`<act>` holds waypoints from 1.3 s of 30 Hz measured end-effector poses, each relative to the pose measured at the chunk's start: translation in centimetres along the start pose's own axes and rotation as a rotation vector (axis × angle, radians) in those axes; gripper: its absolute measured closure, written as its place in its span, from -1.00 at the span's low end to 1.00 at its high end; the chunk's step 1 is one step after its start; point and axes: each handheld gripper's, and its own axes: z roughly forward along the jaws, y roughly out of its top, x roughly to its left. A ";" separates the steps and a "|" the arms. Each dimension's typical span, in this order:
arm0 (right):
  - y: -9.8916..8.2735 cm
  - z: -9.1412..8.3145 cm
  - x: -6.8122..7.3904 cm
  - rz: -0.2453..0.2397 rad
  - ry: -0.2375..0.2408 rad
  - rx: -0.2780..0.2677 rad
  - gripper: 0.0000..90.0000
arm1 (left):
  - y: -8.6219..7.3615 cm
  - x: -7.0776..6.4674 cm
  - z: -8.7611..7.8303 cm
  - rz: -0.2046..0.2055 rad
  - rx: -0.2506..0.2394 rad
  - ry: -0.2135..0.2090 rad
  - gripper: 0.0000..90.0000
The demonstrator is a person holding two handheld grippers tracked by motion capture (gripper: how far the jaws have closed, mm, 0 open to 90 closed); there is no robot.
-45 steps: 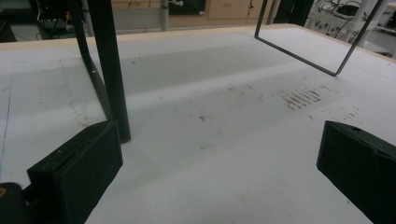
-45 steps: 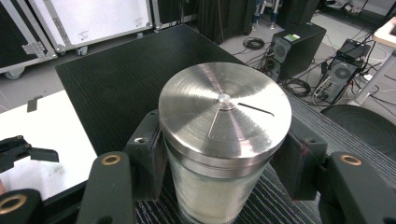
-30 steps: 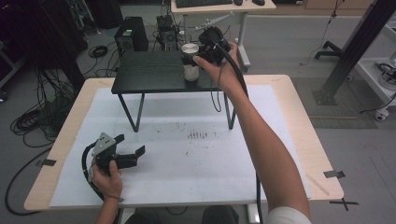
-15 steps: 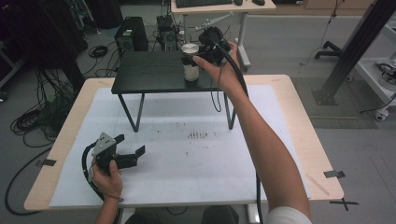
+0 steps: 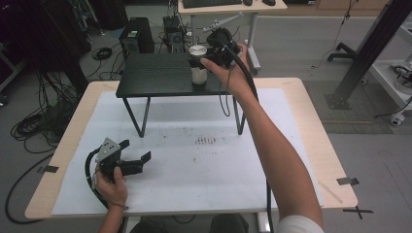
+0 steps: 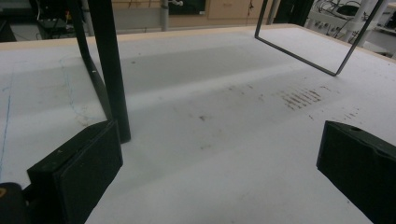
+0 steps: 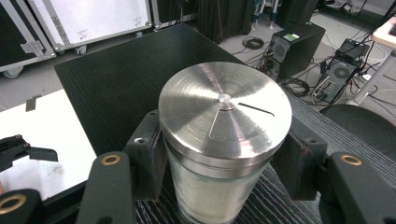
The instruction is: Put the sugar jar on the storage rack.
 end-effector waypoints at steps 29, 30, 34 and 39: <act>0.1 0.3 -0.1 -0.019 -0.030 0.051 -0.60 | 0.0 0.1 0.0 0.000 0.000 -0.003 -0.99; 0.0 0.4 -0.1 -0.019 -0.027 0.058 -0.62 | 0.0 0.1 0.0 -0.002 0.001 -0.002 -0.99; 0.1 -0.2 -0.2 -0.018 -0.017 0.051 -0.69 | 0.0 0.1 0.0 -0.002 0.001 -0.003 -0.99; 0.0 -1.6 0.2 -0.029 -0.008 0.034 -0.79 | 0.0 0.1 0.0 -0.002 0.001 0.000 -0.99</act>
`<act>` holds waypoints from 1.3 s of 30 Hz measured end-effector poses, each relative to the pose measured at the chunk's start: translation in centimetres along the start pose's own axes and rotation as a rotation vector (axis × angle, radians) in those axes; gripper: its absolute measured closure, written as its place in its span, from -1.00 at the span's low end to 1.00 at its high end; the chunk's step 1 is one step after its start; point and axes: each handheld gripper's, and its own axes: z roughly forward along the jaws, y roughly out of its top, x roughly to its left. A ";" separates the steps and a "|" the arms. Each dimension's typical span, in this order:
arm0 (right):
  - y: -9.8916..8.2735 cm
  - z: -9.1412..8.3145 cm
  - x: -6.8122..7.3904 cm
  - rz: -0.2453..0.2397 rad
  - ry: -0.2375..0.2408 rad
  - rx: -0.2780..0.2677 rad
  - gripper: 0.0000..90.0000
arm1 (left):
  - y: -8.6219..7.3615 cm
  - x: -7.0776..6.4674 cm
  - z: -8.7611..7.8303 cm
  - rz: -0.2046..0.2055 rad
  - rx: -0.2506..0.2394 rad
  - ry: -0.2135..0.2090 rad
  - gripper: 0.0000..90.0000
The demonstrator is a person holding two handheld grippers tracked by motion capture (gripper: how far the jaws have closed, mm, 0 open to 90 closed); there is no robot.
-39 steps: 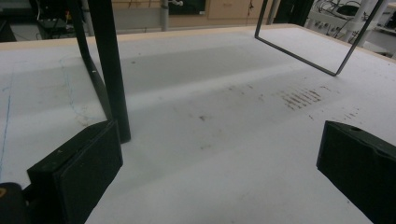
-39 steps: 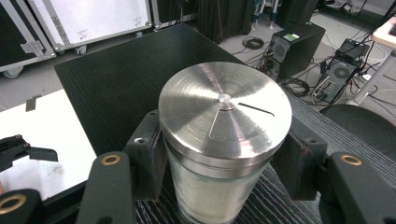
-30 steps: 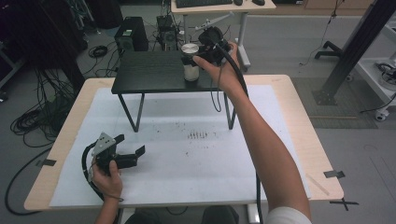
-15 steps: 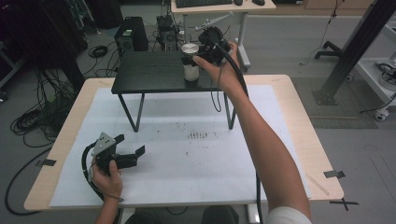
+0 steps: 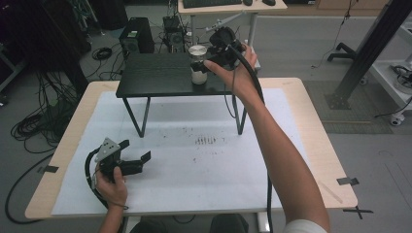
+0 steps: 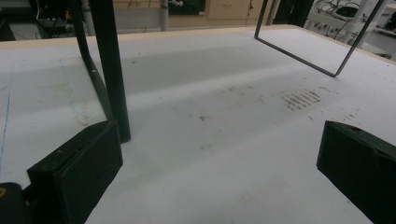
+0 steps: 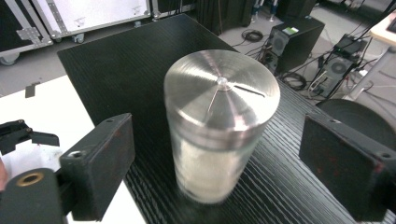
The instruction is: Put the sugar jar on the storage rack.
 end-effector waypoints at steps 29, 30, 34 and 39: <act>-11.1 -6.5 9.3 -0.089 0.171 -0.026 -0.94 | 0.0 0.0 0.0 -0.003 -0.006 -0.004 -0.99; -11.4 -6.4 9.5 -0.091 0.178 -0.019 -0.95 | 0.0 0.0 0.0 -0.004 -0.005 -0.003 -0.99; -12.9 -5.6 10.4 -0.114 0.209 0.007 -0.94 | 0.0 0.0 0.0 -0.006 -0.007 -0.002 -0.99; -14.3 -4.9 10.9 -0.093 0.244 0.014 -0.94 | 0.0 0.0 0.0 -0.007 -0.008 -0.003 -0.99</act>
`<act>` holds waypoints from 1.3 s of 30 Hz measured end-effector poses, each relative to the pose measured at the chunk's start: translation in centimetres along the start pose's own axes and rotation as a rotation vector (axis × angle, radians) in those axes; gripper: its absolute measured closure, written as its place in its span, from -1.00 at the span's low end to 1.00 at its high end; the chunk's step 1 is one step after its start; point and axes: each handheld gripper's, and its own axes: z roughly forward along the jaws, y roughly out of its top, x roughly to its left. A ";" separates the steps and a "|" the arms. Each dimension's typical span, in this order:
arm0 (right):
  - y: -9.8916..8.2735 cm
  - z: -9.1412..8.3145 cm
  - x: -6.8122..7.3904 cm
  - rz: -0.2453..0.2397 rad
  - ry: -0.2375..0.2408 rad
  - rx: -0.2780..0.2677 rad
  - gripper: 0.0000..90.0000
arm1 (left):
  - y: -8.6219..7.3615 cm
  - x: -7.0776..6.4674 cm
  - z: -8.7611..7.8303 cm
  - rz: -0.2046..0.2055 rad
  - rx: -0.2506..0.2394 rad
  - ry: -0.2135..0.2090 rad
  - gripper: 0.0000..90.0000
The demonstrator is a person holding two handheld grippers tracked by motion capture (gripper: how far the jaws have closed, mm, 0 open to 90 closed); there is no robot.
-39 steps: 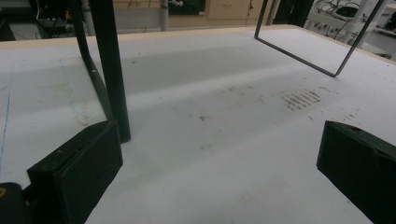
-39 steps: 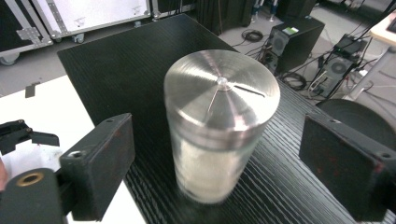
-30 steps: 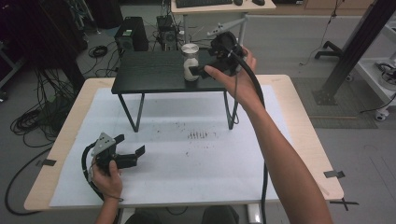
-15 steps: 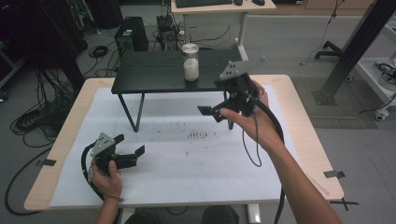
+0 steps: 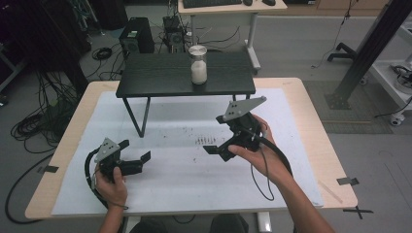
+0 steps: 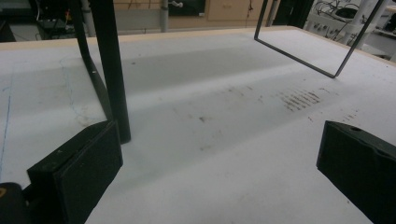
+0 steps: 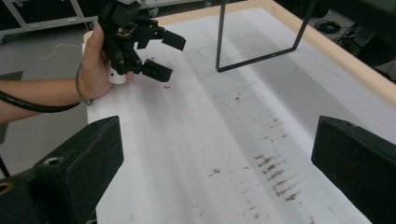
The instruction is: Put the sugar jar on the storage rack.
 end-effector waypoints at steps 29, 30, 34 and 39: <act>-2.4 2.6 0.0 0.017 0.076 0.001 -0.95 | 0.0 0.1 -0.1 -0.002 -0.006 0.011 -0.99; -2.5 2.8 0.0 0.017 0.077 0.000 -0.95 | 0.0 0.1 -0.1 -0.002 -0.006 0.012 -0.99; -2.4 3.0 -0.1 0.019 0.082 -0.007 -0.95 | 0.0 0.1 -0.1 -0.005 -0.008 0.012 -0.99; -2.2 3.3 0.0 0.015 0.082 -0.006 -0.95 | 0.0 0.2 -0.2 -0.004 -0.010 0.007 -0.99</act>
